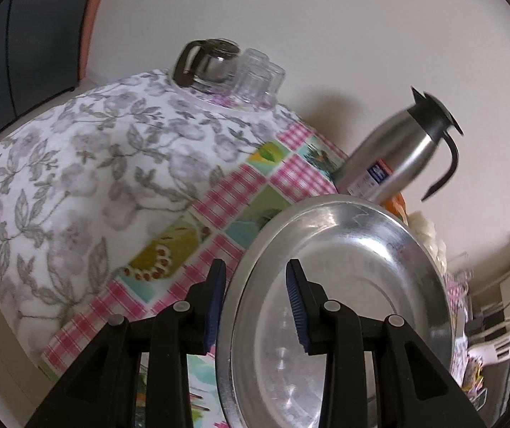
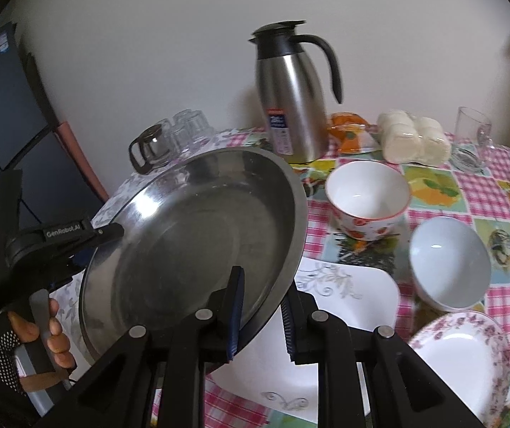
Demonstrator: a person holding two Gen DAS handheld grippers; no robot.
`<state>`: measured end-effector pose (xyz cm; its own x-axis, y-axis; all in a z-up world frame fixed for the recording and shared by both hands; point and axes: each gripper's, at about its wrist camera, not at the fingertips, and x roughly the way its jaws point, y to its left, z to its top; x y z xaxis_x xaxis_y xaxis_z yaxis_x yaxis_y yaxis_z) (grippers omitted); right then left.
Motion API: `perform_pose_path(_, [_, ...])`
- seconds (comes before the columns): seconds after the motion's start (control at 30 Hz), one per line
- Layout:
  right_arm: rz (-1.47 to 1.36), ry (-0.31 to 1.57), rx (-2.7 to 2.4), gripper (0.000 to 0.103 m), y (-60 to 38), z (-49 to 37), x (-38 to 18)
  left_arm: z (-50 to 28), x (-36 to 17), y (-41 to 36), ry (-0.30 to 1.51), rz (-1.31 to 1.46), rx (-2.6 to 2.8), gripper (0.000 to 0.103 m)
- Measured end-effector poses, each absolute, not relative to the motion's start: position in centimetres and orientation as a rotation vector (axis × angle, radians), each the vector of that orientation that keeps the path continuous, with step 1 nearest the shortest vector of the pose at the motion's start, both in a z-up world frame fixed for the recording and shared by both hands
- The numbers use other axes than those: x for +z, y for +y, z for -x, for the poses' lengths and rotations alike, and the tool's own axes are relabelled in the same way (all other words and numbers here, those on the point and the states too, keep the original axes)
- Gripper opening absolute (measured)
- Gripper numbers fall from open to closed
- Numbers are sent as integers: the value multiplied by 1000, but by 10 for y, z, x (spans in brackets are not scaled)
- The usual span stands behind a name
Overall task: Organize plates and bowls
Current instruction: 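Carry the steel basin with the left tool toward the floral round plate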
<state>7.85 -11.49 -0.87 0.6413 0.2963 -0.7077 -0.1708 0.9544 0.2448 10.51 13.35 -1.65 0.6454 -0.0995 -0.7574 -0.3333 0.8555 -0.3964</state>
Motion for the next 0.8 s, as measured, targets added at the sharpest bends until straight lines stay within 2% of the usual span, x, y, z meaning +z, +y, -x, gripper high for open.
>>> perform_pose_path(0.43, [-200,862,183,23,-170,-74,-12,-107,-21,71,935,448,55,36])
perform_pose_path(0.8, [-252,950,110,23,-207,-75,-33,-112,-45,34,1057,390,12,36])
